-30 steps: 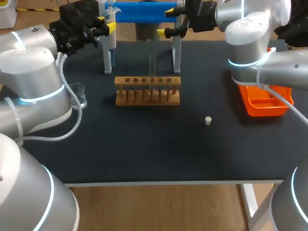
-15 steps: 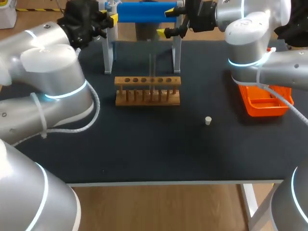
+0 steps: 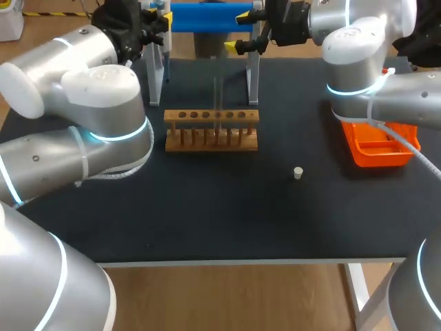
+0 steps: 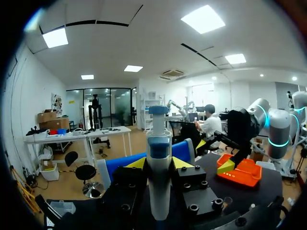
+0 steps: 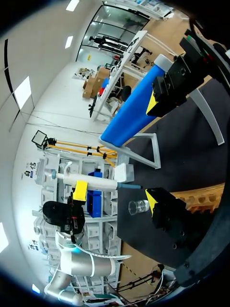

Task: Invert the test tube, pick up the pipette, mount the tip to pipette, aspirate from beaker and dispense into the tube, eject the tip, return the pipette, and cap with the stopper.

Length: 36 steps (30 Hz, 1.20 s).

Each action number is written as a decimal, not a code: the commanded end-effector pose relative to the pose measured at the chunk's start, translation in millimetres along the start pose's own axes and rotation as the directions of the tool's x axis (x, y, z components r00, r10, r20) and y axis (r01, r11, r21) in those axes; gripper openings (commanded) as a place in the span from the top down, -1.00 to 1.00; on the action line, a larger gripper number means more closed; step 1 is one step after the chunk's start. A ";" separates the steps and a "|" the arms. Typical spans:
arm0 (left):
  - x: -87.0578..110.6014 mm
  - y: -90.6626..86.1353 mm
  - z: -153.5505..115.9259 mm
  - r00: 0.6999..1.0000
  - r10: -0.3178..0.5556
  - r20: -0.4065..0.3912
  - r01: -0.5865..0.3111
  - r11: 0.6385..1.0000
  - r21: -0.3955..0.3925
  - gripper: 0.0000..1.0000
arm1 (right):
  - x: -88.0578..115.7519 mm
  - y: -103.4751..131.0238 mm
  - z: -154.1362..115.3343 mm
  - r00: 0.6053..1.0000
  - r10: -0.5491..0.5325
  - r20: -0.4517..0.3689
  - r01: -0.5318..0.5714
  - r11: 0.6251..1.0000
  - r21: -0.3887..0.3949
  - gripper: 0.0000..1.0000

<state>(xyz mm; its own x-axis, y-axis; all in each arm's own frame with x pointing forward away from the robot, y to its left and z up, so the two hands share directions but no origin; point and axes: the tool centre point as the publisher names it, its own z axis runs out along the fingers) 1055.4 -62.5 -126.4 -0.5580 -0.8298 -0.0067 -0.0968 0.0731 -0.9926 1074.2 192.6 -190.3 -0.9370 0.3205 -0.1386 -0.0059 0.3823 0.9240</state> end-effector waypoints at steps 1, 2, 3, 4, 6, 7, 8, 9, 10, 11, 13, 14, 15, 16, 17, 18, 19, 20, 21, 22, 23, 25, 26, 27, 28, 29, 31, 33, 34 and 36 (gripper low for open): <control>-1.1 -1.9 16.6 0.998 -0.001 0.068 0.002 1.000 -0.015 1.00 | -0.9 0.5 0.1 1.000 0.001 -0.003 -0.001 1.000 0.003 -1.00; -2.1 -1.9 18.2 0.997 -0.005 0.079 0.007 1.000 -0.023 1.00 | -0.9 0.5 0.1 1.000 0.001 -0.003 -0.001 1.000 0.003 -1.00; -3.2 -1.6 20.0 0.997 -0.007 0.080 0.009 1.000 -0.020 1.00 | -0.9 0.5 0.1 1.000 0.001 -0.003 -0.001 1.000 0.003 -1.00; -5.2 -1.4 22.2 0.996 -0.021 0.085 0.022 1.000 -0.014 1.00 | -0.9 0.5 0.1 1.000 0.001 -0.003 -0.001 1.000 0.003 -1.00; -8.3 -0.3 25.7 0.995 -0.027 0.093 0.029 0.999 -0.024 1.00 | -0.9 0.5 0.1 1.000 0.001 -0.003 -0.001 1.000 0.003 -1.00; -9.1 -0.2 27.1 0.995 -0.027 0.093 0.029 0.999 -0.026 1.00 | -0.9 0.5 0.1 1.000 0.001 -0.003 -0.001 1.000 0.003 -1.00; -10.4 -0.2 28.8 0.995 -0.027 0.100 0.031 0.999 -0.035 1.00 | -0.9 0.5 0.1 1.000 0.001 -0.003 -0.001 1.000 0.003 -1.00; -11.7 -0.1 30.1 0.994 -0.030 0.106 0.035 0.999 -0.038 1.00 | -0.9 0.5 0.1 1.000 0.001 -0.003 -0.001 1.000 0.003 -1.00; -13.2 0.0 31.3 0.993 -0.032 0.109 0.037 0.999 -0.039 1.00 | -0.9 0.5 0.1 1.000 0.001 -0.003 -0.001 1.000 0.003 -1.00; -14.3 0.1 32.3 0.993 -0.033 0.117 0.039 0.998 -0.046 1.00 | -0.9 0.5 0.1 1.000 0.001 -0.003 -0.001 1.000 0.003 -1.00; -17.0 0.0 34.7 0.992 -0.037 0.123 0.043 0.998 -0.050 1.00 | -0.9 0.5 0.1 1.000 0.001 -0.003 -0.001 1.000 0.003 -1.00; -18.9 0.1 36.3 0.991 -0.039 0.126 0.046 0.997 -0.054 1.00 | -0.9 0.5 0.1 1.000 0.001 -0.003 -0.001 1.000 0.003 -1.00; -20.0 0.0 37.5 0.991 -0.037 0.130 0.045 0.997 -0.064 1.00 | -0.9 0.5 0.1 1.000 0.001 -0.003 -0.001 1.000 0.003 -1.00; -20.5 -0.1 38.0 0.991 -0.031 0.133 0.041 0.996 -0.074 1.00 | -0.9 0.5 0.1 1.000 0.001 -0.003 -0.001 1.000 0.003 -1.00; -20.9 -0.2 39.2 0.990 -0.029 0.135 0.040 0.996 -0.078 1.00 | -0.9 0.5 0.1 1.000 0.001 -0.003 -0.001 1.000 0.003 -1.00; -21.8 -0.2 40.8 0.990 -0.027 0.141 0.039 0.995 -0.089 1.00 | -0.9 0.5 0.1 1.000 0.001 -0.003 -0.001 1.000 0.003 -1.00; -22.6 0.0 42.2 0.989 -0.025 0.147 0.040 0.994 -0.098 1.00 | -0.9 0.5 0.1 1.000 0.001 -0.003 -0.001 1.000 0.003 -1.00; -23.2 0.2 43.0 0.988 -0.026 0.150 0.041 0.994 -0.099 1.00 | -0.9 0.5 0.1 1.000 0.001 -0.003 -0.001 1.000 0.003 -1.00; -23.7 0.4 43.9 0.987 -0.025 0.162 0.043 0.993 -0.107 1.00 | -0.9 0.5 0.1 1.000 0.001 -0.003 -0.001 1.000 0.003 -1.00; -24.5 0.7 45.0 0.985 -0.023 0.169 0.043 0.992 -0.117 1.00 | -0.9 0.5 0.1 1.000 0.001 -0.003 -0.001 1.000 0.003 -1.00; -25.1 1.0 46.1 0.985 -0.022 0.172 0.044 0.992 -0.120 1.00 | -0.9 0.5 0.1 1.000 0.001 -0.003 -0.001 1.000 0.003 -1.00; -26.2 2.2 49.3 0.982 -0.023 0.187 0.050 0.989 -0.137 1.00 | -0.9 0.5 0.1 1.000 0.001 -0.003 -0.001 1.000 0.003 -1.00; -26.7 3.1 50.8 0.981 -0.024 0.193 0.053 0.988 -0.146 1.00 | -0.9 0.5 0.1 1.000 0.001 -0.003 -0.001 1.000 0.003 -1.00; -27.1 3.9 52.1 0.980 -0.028 0.198 0.059 0.987 -0.149 1.00 | -0.9 0.5 0.1 1.000 0.001 -0.003 -0.001 1.000 0.003 -1.00; -27.8 4.9 53.3 0.977 -0.033 0.209 0.067 0.985 -0.156 1.00 | -0.9 0.5 0.1 1.000 0.001 -0.003 -0.001 1.000 0.003 -1.00; -28.5 5.8 54.4 0.975 -0.036 0.217 0.072 0.984 -0.161 1.00 | -0.9 0.5 0.1 1.000 0.001 -0.003 -0.001 1.000 0.003 -1.00; -29.6 7.3 57.0 0.972 -0.040 0.232 0.081 0.982 -0.169 1.00 | -0.9 0.5 0.1 1.000 0.001 -0.003 -0.001 1.000 0.003 -1.00; -30.5 8.3 59.1 0.968 -0.040 0.248 0.086 0.980 -0.179 1.00 | -0.9 0.5 0.1 1.000 0.001 -0.003 -0.001 1.000 0.003 -1.00; -31.0 8.7 60.0 0.966 -0.042 0.254 0.090 0.979 -0.181 1.00 | -0.9 0.5 0.1 1.000 0.001 -0.003 -0.001 1.000 0.003 -1.00; -32.2 9.8 62.0 0.961 -0.047 0.273 0.102 0.977 -0.189 1.00 | -0.9 0.5 0.1 1.000 0.001 -0.003 -0.001 1.000 0.003 -1.00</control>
<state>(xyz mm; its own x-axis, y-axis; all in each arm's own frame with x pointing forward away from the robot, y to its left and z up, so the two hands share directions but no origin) 1118.6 -62.0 -146.1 -0.3488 -0.9370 0.0187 -0.2651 0.0795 -0.9609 1074.2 192.6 -190.3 -0.9370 0.3205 -0.1386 -0.0060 0.3823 0.9240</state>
